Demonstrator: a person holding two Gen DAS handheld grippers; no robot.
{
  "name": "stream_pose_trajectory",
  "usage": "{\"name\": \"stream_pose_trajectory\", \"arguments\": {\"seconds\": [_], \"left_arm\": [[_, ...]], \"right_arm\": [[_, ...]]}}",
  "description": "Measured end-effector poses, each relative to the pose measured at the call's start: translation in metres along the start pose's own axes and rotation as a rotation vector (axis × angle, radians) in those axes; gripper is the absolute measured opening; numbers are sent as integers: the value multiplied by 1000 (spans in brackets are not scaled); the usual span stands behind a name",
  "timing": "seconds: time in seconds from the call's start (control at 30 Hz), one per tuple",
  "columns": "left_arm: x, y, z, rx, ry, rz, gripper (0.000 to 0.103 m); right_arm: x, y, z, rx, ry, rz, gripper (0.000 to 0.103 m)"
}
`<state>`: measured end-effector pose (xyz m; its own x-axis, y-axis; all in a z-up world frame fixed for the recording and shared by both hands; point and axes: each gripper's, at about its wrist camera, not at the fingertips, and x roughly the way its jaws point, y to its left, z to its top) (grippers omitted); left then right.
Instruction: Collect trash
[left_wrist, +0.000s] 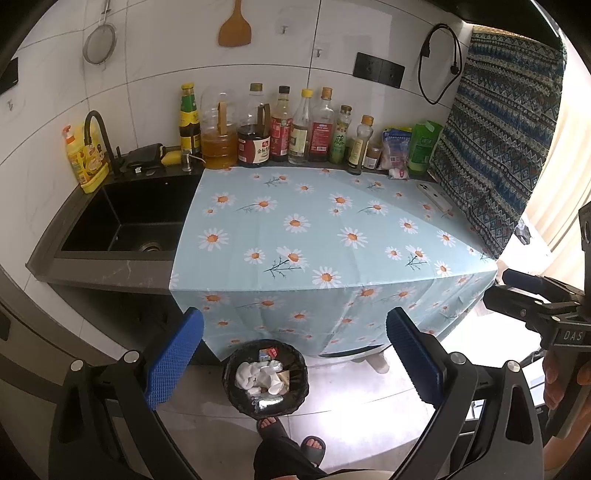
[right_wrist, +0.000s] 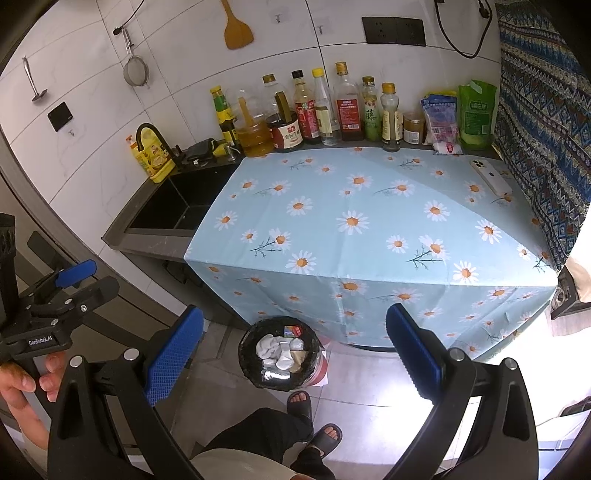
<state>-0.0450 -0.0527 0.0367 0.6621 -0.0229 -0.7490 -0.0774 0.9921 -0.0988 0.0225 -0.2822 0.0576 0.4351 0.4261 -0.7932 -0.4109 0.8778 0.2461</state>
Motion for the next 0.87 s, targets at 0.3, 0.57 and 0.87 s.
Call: {"name": "stream_pose_trajectory", "arguments": {"seconds": [0.3,0.57,0.87], "left_arm": [[2,-1,0,-7,2,0,96],[4,-3,2,-2,3,6,96],[7,-5,1,-13,3,7,96]], "right_arm": [[-2,0,6,-8,-13,-11,98],[1,1,7,-9,-14,-10,98],[6,0,5,-7,-5,-4,98]]}}
